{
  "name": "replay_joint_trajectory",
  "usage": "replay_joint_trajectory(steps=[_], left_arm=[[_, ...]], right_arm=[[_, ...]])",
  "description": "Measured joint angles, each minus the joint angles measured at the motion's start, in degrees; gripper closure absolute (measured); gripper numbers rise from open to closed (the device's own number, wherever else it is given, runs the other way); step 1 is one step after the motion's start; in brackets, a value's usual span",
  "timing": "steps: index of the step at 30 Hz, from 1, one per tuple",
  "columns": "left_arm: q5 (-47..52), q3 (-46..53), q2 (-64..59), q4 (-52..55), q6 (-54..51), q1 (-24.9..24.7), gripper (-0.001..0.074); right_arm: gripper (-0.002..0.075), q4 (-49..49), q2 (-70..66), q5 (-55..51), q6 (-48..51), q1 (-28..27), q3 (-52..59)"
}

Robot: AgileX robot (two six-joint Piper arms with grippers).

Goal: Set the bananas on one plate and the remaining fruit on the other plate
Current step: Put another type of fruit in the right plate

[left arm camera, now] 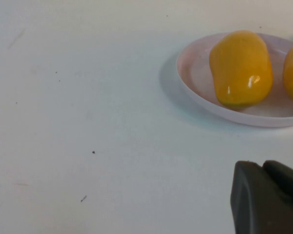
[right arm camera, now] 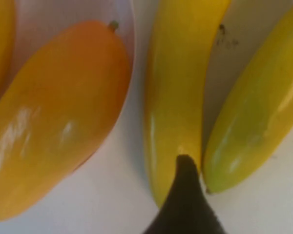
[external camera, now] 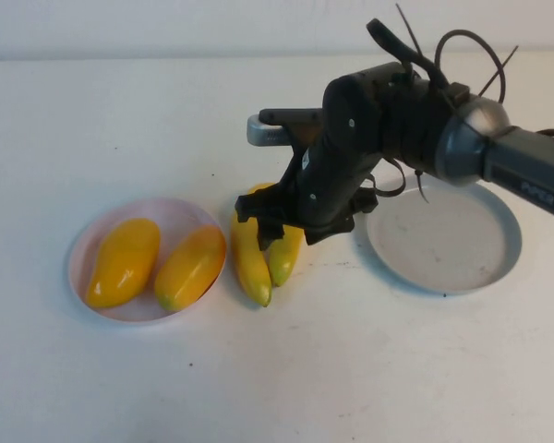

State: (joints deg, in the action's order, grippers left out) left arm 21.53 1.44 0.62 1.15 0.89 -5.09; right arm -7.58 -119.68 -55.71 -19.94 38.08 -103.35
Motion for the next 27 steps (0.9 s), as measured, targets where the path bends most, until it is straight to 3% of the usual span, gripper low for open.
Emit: replay_joint_trajectory(steps=[15,22,27], left_arm=[[0.0,0.0,0.0,0.0,0.0,0.0,0.0739],[0.0,0.0,0.0,0.0,0.0,0.0,0.0739],[0.0,0.0,0.0,0.0,0.0,0.0,0.0739]], right_arm=[[0.0272,3.15,-10.18,-3.75,-3.52,-1.68,-10.72],[0.0414,3.73,-11.67,-3.55,-3.61,-1.78,-10.72],[0.0414,4.33,-10.59,-5.12,-2.8,-1.78,-10.72]])
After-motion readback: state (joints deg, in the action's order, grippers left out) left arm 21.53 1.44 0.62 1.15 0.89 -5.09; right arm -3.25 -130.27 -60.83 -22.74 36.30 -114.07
